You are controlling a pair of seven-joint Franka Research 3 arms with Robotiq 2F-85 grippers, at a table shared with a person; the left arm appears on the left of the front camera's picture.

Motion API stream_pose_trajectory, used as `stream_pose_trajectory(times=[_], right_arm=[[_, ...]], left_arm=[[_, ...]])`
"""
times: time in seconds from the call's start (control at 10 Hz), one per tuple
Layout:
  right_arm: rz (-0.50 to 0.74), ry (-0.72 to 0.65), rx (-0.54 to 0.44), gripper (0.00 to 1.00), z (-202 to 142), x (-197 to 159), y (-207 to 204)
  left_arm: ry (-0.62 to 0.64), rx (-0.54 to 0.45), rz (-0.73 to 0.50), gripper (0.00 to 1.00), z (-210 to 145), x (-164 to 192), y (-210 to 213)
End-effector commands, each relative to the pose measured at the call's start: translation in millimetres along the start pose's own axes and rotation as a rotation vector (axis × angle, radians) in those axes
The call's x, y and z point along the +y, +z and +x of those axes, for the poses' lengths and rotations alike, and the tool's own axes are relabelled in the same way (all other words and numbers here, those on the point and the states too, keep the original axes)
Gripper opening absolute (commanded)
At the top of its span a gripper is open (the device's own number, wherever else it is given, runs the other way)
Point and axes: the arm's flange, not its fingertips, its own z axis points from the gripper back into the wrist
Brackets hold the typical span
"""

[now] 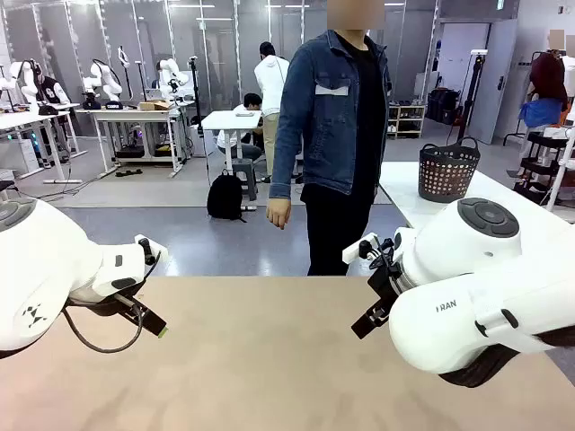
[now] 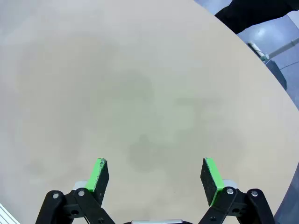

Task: Fold the towel.
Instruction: Grab the top end of the 100 cm Hotel Towel extended by the human.

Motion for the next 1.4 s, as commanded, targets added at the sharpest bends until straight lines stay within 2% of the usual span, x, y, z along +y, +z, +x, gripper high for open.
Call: stream_pose_trajectory(times=[0.0,0.9,1.0,1.2,1.3], right_arm=[[0.0,0.0,0.0,1.0,0.0,0.0,0.0],[-0.001,0.003,0.0,1.0,0.0,0.1,0.0],[0.088,-0.04,-0.028,1.0,10.8,-11.8,27.2],[0.306,-0.146,-0.042,1.0,19.7,-54.4,79.2],[0.38,-0.244,-0.06,1.0,20.9,-81.8,98.1]], left_arm=[[0.0,0.0,0.0,1.0,0.1,-0.2,0.0],[-0.001,0.0,0.0,1.0,0.1,-0.3,0.0],[0.018,0.043,-0.072,1.0,10.4,7.3,30.2],[0.158,0.14,-0.43,1.0,18.7,51.2,89.4],[0.223,0.124,-0.582,1.0,18.2,78.3,114.5]])
